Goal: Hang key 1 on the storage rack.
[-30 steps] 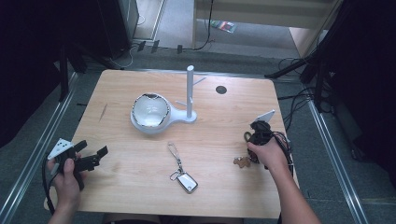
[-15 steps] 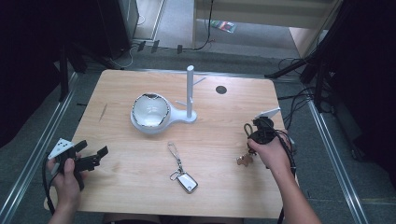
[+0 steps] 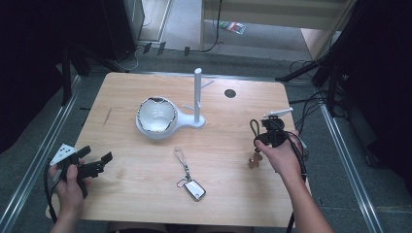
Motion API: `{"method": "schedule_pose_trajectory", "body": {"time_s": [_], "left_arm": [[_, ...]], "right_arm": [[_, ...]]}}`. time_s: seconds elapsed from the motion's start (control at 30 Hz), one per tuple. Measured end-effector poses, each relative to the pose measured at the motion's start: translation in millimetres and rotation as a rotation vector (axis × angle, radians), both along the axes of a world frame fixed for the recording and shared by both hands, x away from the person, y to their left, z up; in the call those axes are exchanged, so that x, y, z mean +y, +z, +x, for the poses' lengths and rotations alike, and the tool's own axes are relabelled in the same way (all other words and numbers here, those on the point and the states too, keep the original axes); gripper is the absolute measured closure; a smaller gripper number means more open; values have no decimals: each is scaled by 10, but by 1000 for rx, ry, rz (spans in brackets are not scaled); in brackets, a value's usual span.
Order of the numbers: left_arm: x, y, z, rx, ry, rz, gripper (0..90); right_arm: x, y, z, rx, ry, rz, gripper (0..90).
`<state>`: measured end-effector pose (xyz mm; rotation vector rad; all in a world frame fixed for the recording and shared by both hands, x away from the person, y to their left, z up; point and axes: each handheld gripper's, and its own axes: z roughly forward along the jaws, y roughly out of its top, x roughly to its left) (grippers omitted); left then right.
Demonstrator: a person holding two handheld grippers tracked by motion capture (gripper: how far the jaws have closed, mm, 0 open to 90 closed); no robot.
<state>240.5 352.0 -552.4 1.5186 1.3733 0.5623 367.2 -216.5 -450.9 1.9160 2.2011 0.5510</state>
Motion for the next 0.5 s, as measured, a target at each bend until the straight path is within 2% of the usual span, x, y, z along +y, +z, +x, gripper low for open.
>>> {"method": "schedule_pose_trajectory", "body": {"time_s": [0.37,0.5], "left_arm": [[0,0,1,1,0,0,11],[1,1,1,4,-1,0,11]], "right_arm": [[48,160,-28,-138,32,30,690],[89,186,-39,-172,50,15,689]]}}
